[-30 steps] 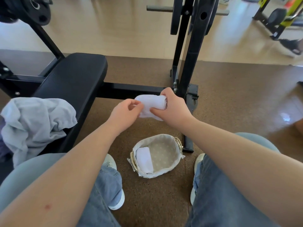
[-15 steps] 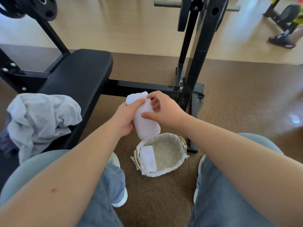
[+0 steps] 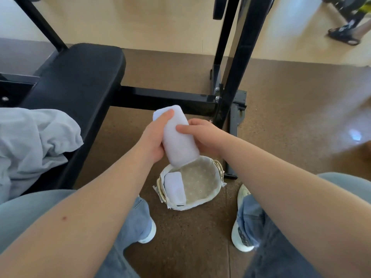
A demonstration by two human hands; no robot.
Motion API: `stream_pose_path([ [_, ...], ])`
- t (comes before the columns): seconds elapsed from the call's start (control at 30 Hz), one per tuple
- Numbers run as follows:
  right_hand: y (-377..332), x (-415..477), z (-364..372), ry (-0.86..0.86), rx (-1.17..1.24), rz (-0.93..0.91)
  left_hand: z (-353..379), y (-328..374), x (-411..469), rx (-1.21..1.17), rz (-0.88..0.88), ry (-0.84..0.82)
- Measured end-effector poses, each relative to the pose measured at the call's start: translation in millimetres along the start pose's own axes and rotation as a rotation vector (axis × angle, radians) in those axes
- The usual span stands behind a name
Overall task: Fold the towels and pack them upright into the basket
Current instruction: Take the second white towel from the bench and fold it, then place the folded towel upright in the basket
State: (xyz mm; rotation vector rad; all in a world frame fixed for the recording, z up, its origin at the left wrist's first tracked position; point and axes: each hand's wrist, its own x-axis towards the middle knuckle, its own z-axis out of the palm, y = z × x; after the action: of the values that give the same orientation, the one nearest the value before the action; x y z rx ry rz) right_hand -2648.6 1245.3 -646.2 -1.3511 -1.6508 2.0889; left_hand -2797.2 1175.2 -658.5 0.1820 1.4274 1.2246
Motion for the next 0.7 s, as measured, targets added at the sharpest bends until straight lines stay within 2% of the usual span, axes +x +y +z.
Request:
stream_pose_path([
  [0.13, 30.1, 12.8, -8.1, -0.056, -0.089, 0.076, -2.9, -28.0, 27.7, 0.109, -0.062, 0.016],
  [0.33, 70.1, 39.5, -21.5, -0.056, 0.044, 0.161, -6.5, -64.2, 67.8, 0.126, -0.08, 0.015],
  [0.5, 121.7, 68.7, -33.4, 0.004, -0.068, 0.268, -7.8, -97.0, 98.5, 0.12, -0.147, 0.078],
  [0.57, 148.1, 79.1, -37.8, 0.063, -0.154, 0.306, -14.7, -109.4, 109.5, 0.289, -0.148, 0.18],
  [0.6, 161.6, 84.2, -39.6, 0.091, -0.189, 0.319, -22.4, -117.2, 114.9, 0.448, -0.133, 0.215],
  [0.63, 174.9, 89.2, -41.1, 0.115, -0.226, 0.329, -31.9, -125.2, 118.6, 0.666, -0.104, 0.218],
  [0.7, 198.7, 99.1, -41.3, 0.133, -0.297, 0.354, -50.3, -144.4, 122.4, 1.126, -0.051, 0.104],
])
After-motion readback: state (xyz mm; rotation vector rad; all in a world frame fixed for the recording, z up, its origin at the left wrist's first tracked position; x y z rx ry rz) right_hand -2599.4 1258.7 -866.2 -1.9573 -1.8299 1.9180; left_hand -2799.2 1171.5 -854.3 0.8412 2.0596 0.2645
